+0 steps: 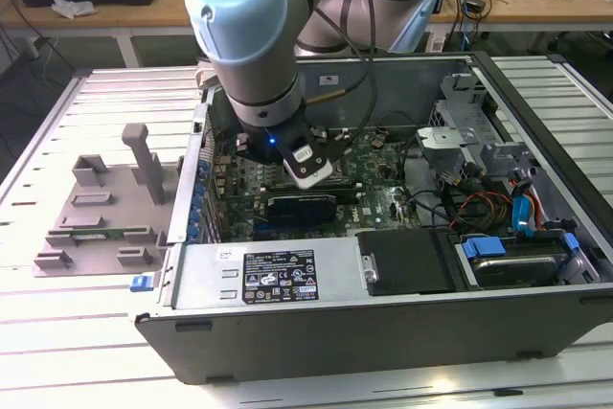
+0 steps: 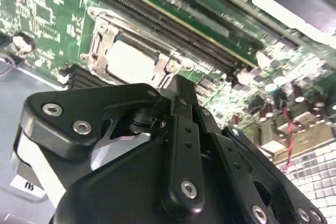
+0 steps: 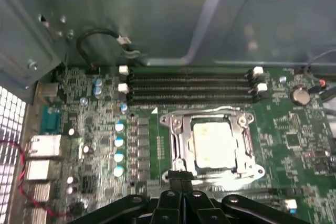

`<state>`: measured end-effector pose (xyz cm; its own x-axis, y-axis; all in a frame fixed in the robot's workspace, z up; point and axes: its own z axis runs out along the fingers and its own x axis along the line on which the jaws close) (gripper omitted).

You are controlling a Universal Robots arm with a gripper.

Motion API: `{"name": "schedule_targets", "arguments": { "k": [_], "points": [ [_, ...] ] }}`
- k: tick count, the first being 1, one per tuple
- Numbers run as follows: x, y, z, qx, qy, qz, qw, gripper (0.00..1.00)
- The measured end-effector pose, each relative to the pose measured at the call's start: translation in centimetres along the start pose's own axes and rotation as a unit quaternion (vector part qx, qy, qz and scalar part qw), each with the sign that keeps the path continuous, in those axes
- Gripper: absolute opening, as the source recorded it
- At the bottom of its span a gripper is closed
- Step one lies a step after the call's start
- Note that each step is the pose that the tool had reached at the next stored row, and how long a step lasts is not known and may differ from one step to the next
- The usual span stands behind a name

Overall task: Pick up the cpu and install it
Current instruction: 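Install the second cpu locking lever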

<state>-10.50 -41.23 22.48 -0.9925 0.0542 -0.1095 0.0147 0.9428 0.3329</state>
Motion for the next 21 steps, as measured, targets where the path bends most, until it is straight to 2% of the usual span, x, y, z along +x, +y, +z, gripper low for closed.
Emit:
{"name": "schedule_targets", "arguments": {
  "k": [1, 2, 3, 5, 7, 11, 14, 19, 21],
  "points": [
    [-0.02, 0.01, -0.05, 0.0106, 0.0014, 0.000, 0.9999, 0.11],
    [-0.06, 0.03, -0.08, 0.0242, 0.0028, 0.000, 0.9997, 0.11],
    [-0.14, 0.03, -0.07, 0.0314, 0.0033, 0.000, 0.9995, 0.11],
    [-0.48, 0.04, -0.03, 0.0430, 0.0038, 0.000, 0.9991, 0.11],
    [-1.05, 0.07, 0.04, 0.0478, 0.0036, 0.000, 0.9988, 0.11],
    [-2.28, 0.32, 0.28, 0.0539, 0.0033, 0.000, 0.9985, 0.11],
    [-2.94, 1.03, 0.61, 0.0590, 0.0031, 0.000, 0.9983, 0.11],
    [-3.45, 2.80, 1.29, 0.0693, 0.0029, -0.001, 0.9976, 0.11],
    [-3.62, 3.99, 1.74, 0.0777, 0.0027, -0.002, 0.9970, 0.11]
  ]
}}
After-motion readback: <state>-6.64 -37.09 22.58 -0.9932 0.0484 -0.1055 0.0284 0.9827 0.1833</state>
